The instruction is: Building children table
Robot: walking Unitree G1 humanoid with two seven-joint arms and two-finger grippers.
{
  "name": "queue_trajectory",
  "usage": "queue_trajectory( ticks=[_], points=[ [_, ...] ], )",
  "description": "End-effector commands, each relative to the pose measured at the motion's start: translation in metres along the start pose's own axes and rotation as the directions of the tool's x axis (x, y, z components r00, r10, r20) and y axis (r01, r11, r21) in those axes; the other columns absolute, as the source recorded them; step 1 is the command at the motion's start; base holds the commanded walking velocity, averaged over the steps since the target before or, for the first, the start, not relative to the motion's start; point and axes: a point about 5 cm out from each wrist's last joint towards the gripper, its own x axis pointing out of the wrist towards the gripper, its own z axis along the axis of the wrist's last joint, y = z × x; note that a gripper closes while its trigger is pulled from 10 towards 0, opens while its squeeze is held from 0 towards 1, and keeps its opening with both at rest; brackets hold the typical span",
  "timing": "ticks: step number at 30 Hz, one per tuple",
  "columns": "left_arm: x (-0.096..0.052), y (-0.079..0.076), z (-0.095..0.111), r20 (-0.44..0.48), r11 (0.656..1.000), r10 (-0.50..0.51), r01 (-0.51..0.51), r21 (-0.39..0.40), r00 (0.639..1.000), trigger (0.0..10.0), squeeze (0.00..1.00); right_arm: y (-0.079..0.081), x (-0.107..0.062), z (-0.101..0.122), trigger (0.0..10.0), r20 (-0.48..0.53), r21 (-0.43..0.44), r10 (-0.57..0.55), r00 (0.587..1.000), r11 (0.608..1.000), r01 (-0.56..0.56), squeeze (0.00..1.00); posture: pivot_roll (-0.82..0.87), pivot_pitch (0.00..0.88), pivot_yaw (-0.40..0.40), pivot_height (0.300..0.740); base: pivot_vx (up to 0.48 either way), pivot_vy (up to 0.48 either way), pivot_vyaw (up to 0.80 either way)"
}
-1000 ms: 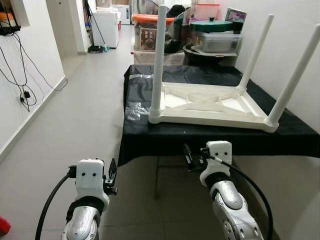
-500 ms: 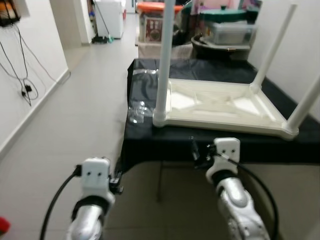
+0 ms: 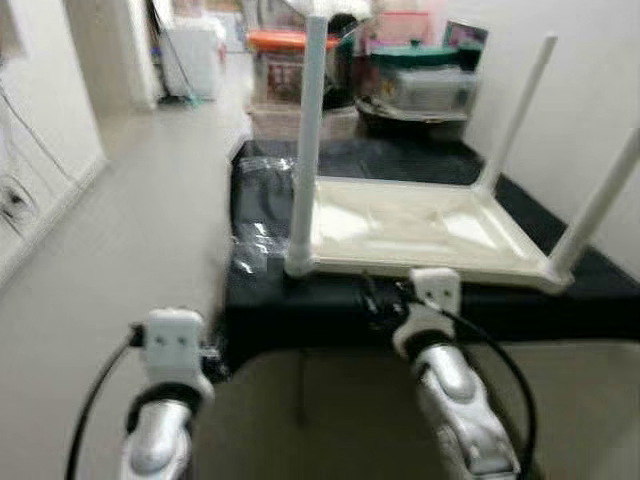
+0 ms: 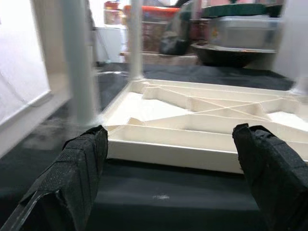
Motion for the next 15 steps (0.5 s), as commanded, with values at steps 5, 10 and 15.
queue_trajectory(
  ticks=[5, 10, 15],
  points=[
    [0.0002, -0.0052, -0.0017, -0.008, 1.000, -0.011, 0.011, -0.004, 1.000, 10.0, 0.00, -0.0096, -0.0008, -0.0032, 10.0, -0.009, -0.010, -0.030, 1.000, 1.000, 0.030, 0.00, 0.09, 0.000, -0.075, 0.740, 0.274, 0.000, 0.00],
    [0.0010, -0.0031, 0.0001, 0.000, 1.000, 0.003, -0.003, -0.003, 1.000, 10.0, 0.00, -0.0095, 0.0004, -0.0035, 10.0, -0.007, -0.004, -0.025, 1.000, 1.000, 0.025, 0.00, 0.09, 0.000, -0.076, 0.740, 0.274, 0.000, 0.00],
    [0.0019, -0.0020, 0.0018, 0.007, 1.000, 0.007, -0.007, -0.003, 1.000, 10.0, 0.00, -0.0074, 0.0014, -0.0009, 10.0, 0.009, -0.016, -0.008, 1.000, 1.000, 0.008, 0.00, 0.09, 0.000, -0.079, 0.740, 0.274, 0.000, 0.00]
  ],
)
